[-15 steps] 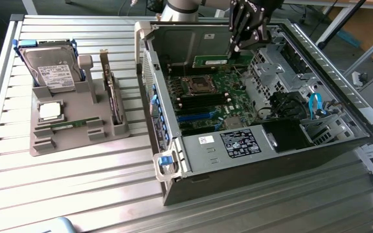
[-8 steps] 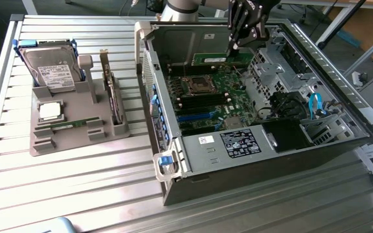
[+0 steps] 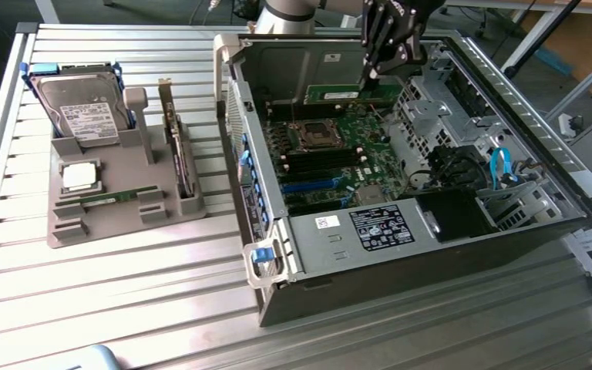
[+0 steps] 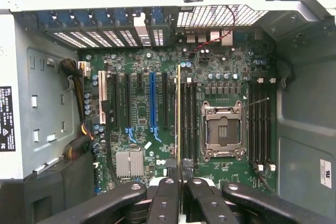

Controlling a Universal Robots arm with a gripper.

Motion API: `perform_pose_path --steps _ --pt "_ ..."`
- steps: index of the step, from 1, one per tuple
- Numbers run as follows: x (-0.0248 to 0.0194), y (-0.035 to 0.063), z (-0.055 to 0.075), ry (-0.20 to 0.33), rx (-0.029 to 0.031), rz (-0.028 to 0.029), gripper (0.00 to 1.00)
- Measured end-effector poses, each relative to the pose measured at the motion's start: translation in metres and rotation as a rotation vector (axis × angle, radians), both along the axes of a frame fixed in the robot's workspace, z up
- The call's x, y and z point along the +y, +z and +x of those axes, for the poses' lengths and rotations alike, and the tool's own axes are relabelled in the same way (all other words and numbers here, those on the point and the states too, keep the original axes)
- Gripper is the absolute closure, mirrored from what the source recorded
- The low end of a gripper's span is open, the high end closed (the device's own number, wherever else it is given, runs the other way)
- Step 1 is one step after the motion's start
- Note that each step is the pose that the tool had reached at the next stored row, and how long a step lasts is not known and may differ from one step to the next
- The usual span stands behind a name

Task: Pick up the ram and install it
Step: 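Insert the ram into the slot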

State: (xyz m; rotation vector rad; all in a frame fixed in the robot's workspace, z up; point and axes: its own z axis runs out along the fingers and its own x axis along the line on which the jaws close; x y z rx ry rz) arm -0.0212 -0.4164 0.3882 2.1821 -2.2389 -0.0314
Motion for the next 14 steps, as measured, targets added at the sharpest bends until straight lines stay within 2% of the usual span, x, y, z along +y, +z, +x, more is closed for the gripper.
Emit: perform_pose_path --steps 6,14 --pt "-0.0001 -0.0051 0.000 0.000 -0.0040 0.0001 0.88" --pt "-0.0001 -0.0146 0.000 0.000 -0.0137 0.0002 0.88"
